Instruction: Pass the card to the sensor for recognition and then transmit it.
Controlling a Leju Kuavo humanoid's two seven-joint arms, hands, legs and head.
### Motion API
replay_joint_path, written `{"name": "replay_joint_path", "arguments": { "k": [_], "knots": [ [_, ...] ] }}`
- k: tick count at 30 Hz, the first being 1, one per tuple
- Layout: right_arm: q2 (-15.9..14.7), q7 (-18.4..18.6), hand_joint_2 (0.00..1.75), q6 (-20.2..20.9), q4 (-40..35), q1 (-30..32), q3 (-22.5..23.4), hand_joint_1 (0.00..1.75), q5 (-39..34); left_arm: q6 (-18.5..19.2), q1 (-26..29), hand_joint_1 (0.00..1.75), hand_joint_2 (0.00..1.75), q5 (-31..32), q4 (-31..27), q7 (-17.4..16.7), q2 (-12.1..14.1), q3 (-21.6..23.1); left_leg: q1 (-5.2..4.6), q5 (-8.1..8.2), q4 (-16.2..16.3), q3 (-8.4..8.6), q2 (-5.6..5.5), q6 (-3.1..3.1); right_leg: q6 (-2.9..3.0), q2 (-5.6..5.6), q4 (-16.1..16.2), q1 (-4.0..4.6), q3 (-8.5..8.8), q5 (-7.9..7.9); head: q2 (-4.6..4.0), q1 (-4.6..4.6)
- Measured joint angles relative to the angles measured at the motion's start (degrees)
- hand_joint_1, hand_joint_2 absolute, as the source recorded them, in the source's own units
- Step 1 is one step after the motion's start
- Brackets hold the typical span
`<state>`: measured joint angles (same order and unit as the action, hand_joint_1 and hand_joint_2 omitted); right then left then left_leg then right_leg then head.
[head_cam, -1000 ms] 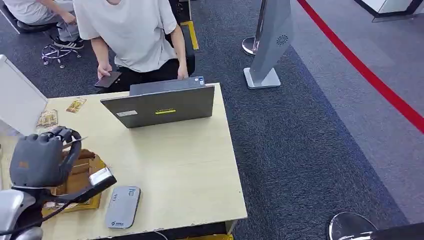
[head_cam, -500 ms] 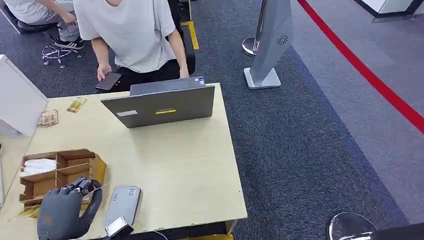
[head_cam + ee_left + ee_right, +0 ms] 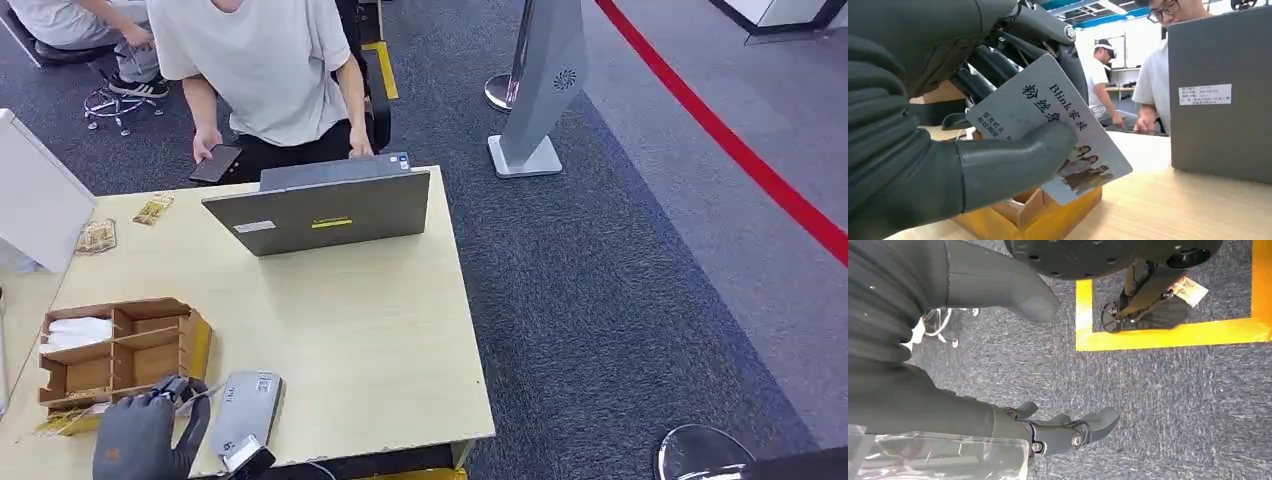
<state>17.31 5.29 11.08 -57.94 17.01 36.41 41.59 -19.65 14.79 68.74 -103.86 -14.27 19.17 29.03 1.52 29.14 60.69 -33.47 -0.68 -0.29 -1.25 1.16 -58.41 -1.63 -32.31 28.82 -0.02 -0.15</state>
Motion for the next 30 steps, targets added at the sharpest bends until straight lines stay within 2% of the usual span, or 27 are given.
{"name": "replay_joint_path", "arguments": {
  "k": [11,17,30],
  "knots": [
    [0.0,-1.07,1.75,0.52,0.92,-0.31,1.73,0.0,2.49,0.42,-0.45,1.75,1.75,0.61,4.85,-0.39,-1.57,0.0,0.0,0.0,0.0,0.01,0.0,0.0,0.0,0.0,0.0,0.0,0.0,0.0,0.0,-0.02],
    [0.02,-0.9,1.75,-4.41,3.04,-0.93,0.87,0.0,0.39,1.93,-2.07,1.75,1.75,1.33,8.31,0.42,-2.29,0.02,0.0,-0.01,0.0,0.01,-0.01,0.0,0.0,-0.03,-0.01,0.0,0.02,0.0,0.0,0.0],
    [0.02,-0.2,1.75,-4.44,3.78,-1.19,-0.63,0.0,-0.13,4.59,-3.66,1.75,1.75,1.6,11.78,0.92,-2.91,0.48,0.0,-0.01,0.0,0.01,-0.01,0.0,0.0,-0.05,0.0,0.0,0.02,0.0,0.0,0.0]
  ]
}}
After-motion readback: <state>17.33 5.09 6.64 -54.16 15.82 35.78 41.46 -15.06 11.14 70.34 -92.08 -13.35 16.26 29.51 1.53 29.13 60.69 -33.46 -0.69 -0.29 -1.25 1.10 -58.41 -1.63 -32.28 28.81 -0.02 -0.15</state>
